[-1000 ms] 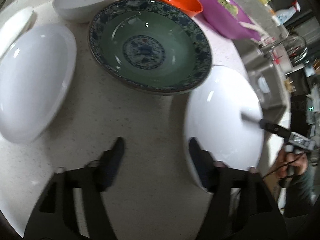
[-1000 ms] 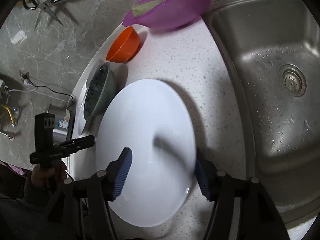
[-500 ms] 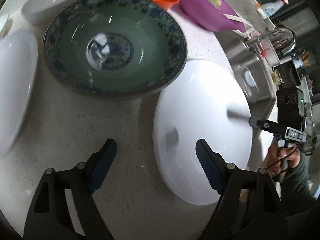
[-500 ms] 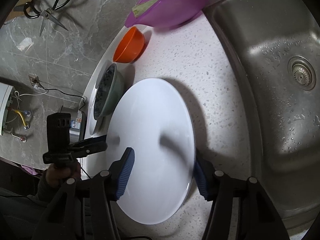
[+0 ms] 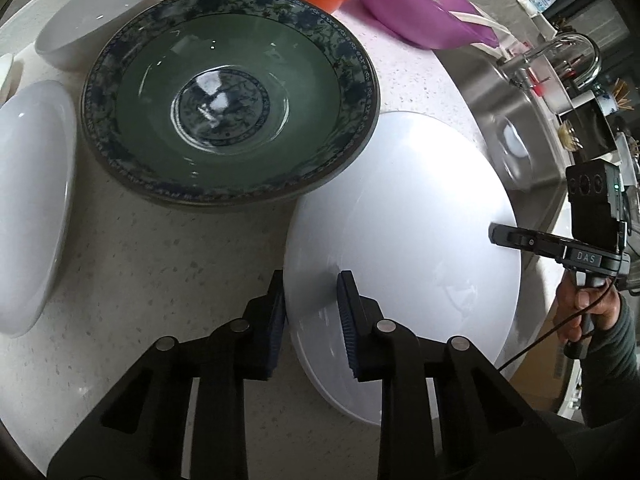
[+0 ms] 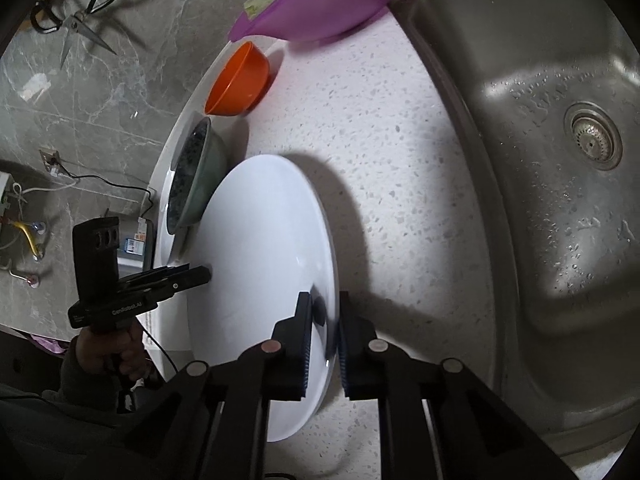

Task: Organize plates and bowls
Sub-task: 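Close the right gripper on the rim of the large white plate, then lift the large white plate with the right gripper toward the other white plate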

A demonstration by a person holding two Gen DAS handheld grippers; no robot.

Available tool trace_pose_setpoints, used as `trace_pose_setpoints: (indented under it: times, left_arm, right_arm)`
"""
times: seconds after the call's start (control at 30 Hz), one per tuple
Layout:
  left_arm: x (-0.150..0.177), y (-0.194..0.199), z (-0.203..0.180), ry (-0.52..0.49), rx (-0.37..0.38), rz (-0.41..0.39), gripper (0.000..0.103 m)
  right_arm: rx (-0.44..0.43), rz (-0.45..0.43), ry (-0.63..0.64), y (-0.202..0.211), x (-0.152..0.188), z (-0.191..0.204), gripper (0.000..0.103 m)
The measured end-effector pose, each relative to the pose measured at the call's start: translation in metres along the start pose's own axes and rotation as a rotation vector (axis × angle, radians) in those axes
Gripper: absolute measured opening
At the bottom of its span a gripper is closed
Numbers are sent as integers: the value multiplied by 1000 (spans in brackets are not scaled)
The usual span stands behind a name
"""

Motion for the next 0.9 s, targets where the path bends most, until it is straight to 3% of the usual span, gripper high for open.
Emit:
trace_pose_setpoints:
  times: [0.63, 0.9]
  left_arm:
    - [23, 6, 0, 26, 5, -2, 23]
    - [44, 45, 14, 37, -3, -35, 23]
  right_arm:
    - [61, -25, 0, 8, 10, 11, 15]
    - [56, -23, 1, 10, 33, 47, 15]
Point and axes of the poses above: each gripper's, at about its wrist camera, not at the fingertips, and y roughly against the way its jaws point, z to its left, x to its underside, the point moved 8 cm from there along -y, roughly the way its jaws point, and after that the axes turned 2 degrees about x, right-handed, at the moved point
